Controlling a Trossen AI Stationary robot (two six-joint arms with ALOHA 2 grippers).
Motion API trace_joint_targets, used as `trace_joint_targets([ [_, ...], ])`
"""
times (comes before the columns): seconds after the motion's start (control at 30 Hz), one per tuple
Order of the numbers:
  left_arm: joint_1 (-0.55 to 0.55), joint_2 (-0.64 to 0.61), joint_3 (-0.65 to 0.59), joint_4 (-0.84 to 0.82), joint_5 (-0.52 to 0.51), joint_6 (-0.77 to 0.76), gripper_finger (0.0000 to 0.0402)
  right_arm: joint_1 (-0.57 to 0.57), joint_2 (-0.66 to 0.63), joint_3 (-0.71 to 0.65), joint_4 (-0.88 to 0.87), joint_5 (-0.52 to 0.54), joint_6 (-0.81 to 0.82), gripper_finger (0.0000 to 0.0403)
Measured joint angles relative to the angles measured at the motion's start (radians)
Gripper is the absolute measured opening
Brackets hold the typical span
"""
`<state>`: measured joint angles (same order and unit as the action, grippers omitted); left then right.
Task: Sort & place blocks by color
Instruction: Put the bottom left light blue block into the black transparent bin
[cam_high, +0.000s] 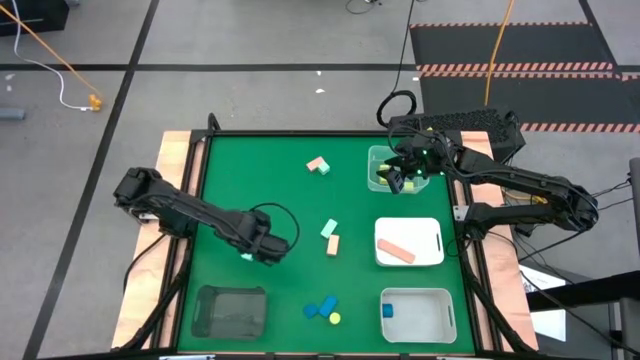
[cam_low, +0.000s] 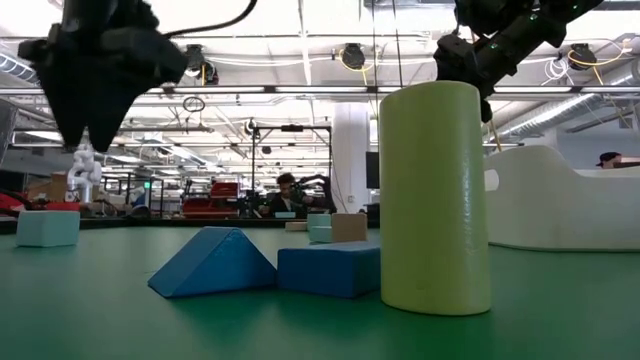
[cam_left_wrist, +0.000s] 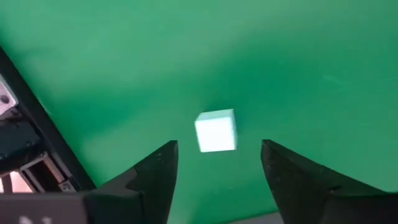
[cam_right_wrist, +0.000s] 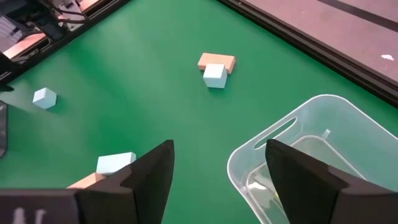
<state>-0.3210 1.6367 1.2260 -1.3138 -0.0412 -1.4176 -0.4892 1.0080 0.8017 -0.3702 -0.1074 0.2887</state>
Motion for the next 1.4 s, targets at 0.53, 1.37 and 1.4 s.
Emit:
trace_joint_targets([
  [0.53, 0.003, 0.0, -0.277, 0.337, 0.086, -0.055, 0.0265, 0.0, 0.0, 0.0, 0.0, 0.001, 0.091, 0.0242],
  [1.37, 0.003, -0.019, -0.278, 0.449, 0.053, 0.023, 0.0135, 0.0, 0.0, 0.0, -0.002, 0.001, 0.15, 0.0242],
  [1.4, 0.003, -0.024, -0.261, 0.447, 0.032, 0.029, 0.0135, 0.0, 0.0, 0.0, -0.001, 0.001, 0.147, 0.0242],
])
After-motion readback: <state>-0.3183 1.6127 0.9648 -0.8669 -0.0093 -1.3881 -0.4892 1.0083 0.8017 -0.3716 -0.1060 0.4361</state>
